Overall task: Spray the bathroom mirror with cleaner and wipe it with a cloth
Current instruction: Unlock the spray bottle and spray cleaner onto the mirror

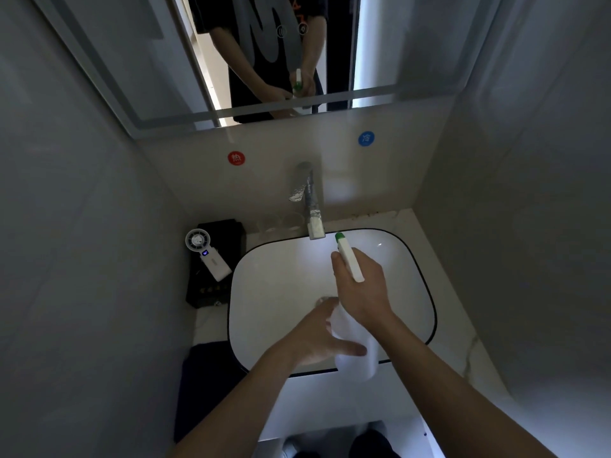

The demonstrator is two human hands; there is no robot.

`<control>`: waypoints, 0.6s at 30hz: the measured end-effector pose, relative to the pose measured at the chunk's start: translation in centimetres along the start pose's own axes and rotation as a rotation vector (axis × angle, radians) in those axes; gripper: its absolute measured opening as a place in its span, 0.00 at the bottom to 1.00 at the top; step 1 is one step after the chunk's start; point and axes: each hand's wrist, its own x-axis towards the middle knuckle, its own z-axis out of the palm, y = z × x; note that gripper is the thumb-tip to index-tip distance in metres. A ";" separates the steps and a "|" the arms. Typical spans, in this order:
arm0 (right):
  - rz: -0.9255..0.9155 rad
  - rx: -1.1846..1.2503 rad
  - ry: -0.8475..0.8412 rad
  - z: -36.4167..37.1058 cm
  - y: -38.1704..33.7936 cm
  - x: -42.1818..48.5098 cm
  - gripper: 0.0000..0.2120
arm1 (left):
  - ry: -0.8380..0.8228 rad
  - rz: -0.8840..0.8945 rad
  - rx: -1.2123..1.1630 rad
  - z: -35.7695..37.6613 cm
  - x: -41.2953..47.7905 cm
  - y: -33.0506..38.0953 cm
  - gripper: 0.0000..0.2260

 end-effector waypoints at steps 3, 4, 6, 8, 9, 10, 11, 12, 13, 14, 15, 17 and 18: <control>0.009 0.011 -0.017 0.1 0.0 0.0 0.15 | 0.034 0.009 0.001 0.5 0.4 -0.6 0.46; 0.007 0.006 -0.032 0.1 0.0 0.1 0.14 | 0.037 0.005 -0.006 0.5 0.4 -0.6 0.46; 0.004 -0.003 -0.056 0.2 0.1 0.4 0.09 | 0.039 0.006 0.010 0.4 0.3 -0.3 0.45; -0.003 0.003 -0.065 0.3 0.2 0.6 0.07 | 0.041 0.006 0.030 0.2 0.4 -0.1 0.45; -0.009 0.009 -0.065 0.3 0.2 0.6 0.07 | 0.044 0.008 0.041 0.2 0.4 0.0 0.45; -0.016 0.008 -0.066 0.3 0.1 0.7 0.06 | 0.050 0.015 0.062 0.1 0.3 0.1 0.44; -0.026 0.007 -0.068 0.2 -0.1 0.7 0.07 | 0.059 0.022 0.089 -0.2 0.1 0.3 0.44; -0.032 0.010 -0.070 0.1 -0.5 0.7 0.08 | 0.073 0.028 0.114 -0.5 -0.2 0.7 0.44; -0.032 0.024 -0.072 0.0 -1.1 0.8 0.09 | 0.087 0.038 0.124 -0.8 -0.5 1.1 0.44; -0.030 0.048 -0.069 -0.3 -1.9 1.0 0.11 | 0.104 0.045 0.126 -1.2 -0.8 1.7 0.43; -0.029 0.074 -0.060 -0.6 -2.7 1.2 0.12 | 0.123 0.052 0.124 -1.7 -0.9 2.2 0.42; -0.032 0.123 -0.038 -1.2 -4.6 2.0 0.13 | 0.169 0.098 0.086 -2.5 -1.3 3.5 0.38; -0.045 0.142 -0.038 -1.6 -5.6 2.4 0.12 | 0.196 0.122 0.059 -2.9 -1.6 4.3 0.37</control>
